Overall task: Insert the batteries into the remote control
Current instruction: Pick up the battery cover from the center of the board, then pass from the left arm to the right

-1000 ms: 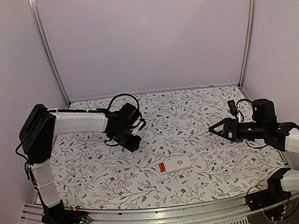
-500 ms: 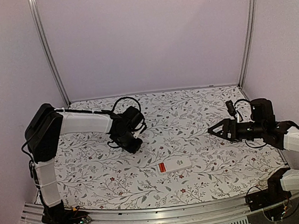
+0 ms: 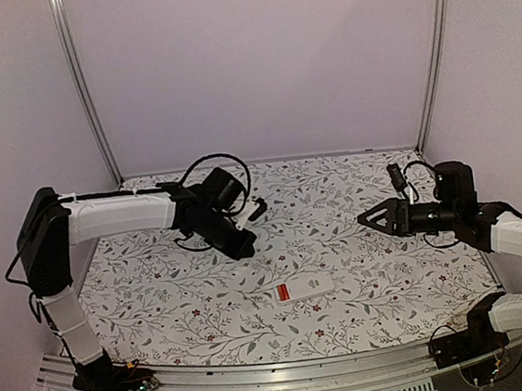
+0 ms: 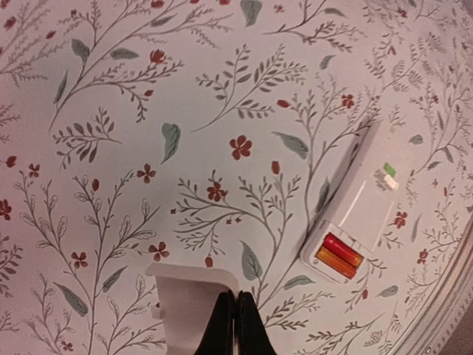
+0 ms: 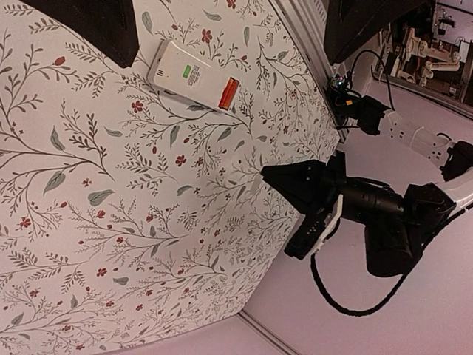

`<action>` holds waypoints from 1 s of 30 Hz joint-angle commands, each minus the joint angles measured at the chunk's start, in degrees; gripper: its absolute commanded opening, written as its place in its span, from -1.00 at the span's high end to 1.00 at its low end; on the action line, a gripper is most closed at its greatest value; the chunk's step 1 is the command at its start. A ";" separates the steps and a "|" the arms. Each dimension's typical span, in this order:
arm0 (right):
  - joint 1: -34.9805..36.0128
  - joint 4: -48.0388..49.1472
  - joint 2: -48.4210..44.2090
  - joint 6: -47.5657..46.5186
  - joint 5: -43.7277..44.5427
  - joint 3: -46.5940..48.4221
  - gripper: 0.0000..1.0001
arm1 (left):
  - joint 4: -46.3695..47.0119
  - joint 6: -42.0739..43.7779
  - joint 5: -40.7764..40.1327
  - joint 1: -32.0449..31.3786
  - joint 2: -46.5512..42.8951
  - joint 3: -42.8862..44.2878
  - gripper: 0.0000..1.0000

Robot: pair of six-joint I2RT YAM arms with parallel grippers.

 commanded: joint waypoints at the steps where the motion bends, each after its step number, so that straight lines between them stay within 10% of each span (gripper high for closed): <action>1: 0.03 4.97 0.52 -1.04 -6.31 1.23 -0.75 | 8.22 0.94 21.06 -0.63 -11.43 -3.17 1.00; 11: 11.07 11.35 -2.56 -5.50 -15.71 6.95 -0.69 | 22.99 -1.27 52.43 -6.52 -24.68 -5.75 1.00; 30: 33.90 11.27 5.36 -15.04 -17.40 23.37 -0.22 | 57.07 -20.56 58.93 -13.54 -26.00 -8.88 1.00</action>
